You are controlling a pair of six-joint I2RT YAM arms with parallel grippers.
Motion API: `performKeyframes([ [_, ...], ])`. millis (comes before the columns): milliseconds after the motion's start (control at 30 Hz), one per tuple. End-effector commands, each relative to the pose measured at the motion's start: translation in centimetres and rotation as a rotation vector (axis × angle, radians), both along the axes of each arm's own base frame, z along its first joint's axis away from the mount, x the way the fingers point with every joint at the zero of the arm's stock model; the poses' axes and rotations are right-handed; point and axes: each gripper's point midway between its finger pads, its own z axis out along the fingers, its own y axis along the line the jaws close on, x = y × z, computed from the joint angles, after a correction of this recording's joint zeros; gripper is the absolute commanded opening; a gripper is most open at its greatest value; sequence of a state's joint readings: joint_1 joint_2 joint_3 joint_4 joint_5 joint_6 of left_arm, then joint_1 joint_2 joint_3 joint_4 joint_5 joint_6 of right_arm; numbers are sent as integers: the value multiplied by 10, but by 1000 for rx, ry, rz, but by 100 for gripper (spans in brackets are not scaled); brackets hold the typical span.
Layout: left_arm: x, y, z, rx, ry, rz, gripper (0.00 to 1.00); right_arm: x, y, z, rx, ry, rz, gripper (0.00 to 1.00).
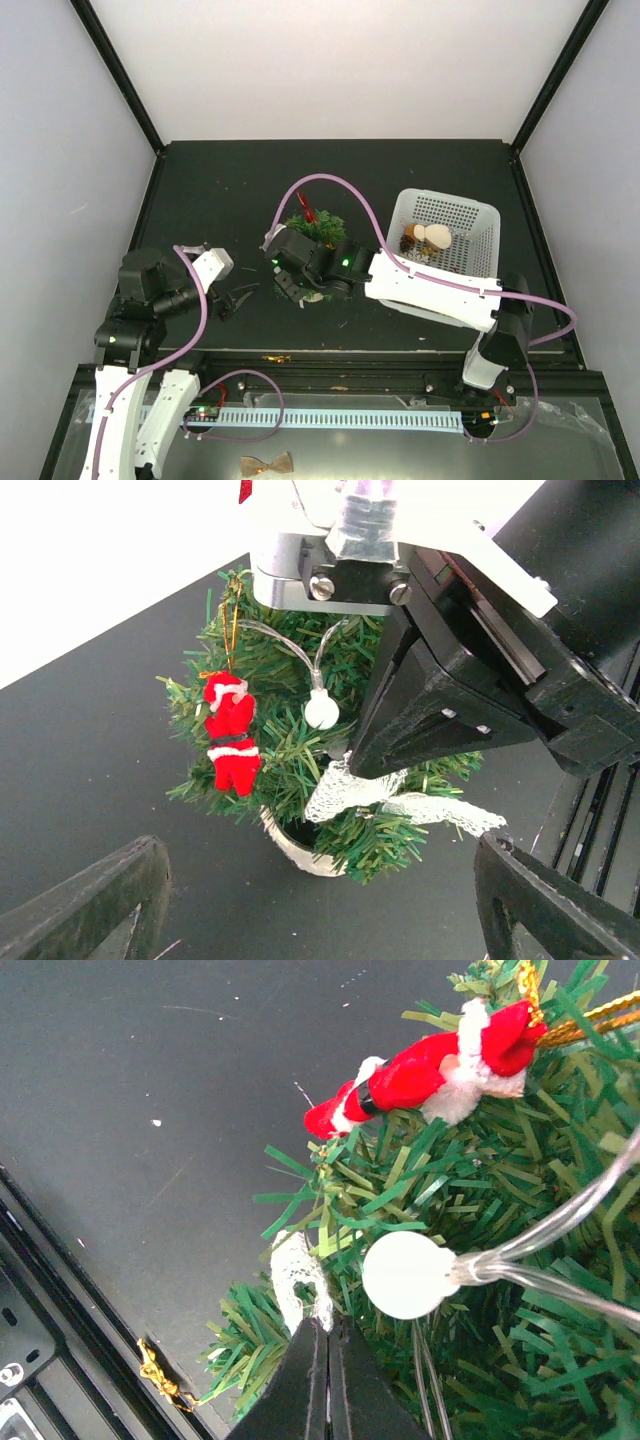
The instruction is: Decorate the small christmas tree
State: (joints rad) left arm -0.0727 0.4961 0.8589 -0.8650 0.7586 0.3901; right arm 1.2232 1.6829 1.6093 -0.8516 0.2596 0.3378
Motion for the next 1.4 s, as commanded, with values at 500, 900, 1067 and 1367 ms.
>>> performKeyframes([
  [500,2,2,4,-3,-27,18,84,8,2,7,2,-9,-4,20],
  [900,1,3,5,-1,-36,23,84,5,-1,21,34,-7,-1,38],
  [1067,2,4,3,1,-37,27,84,0,-2,32,70,-5,11,46],
  [1367,2,5,4,1,-42,36,84,-8,-3,56,148,-4,50,58],
])
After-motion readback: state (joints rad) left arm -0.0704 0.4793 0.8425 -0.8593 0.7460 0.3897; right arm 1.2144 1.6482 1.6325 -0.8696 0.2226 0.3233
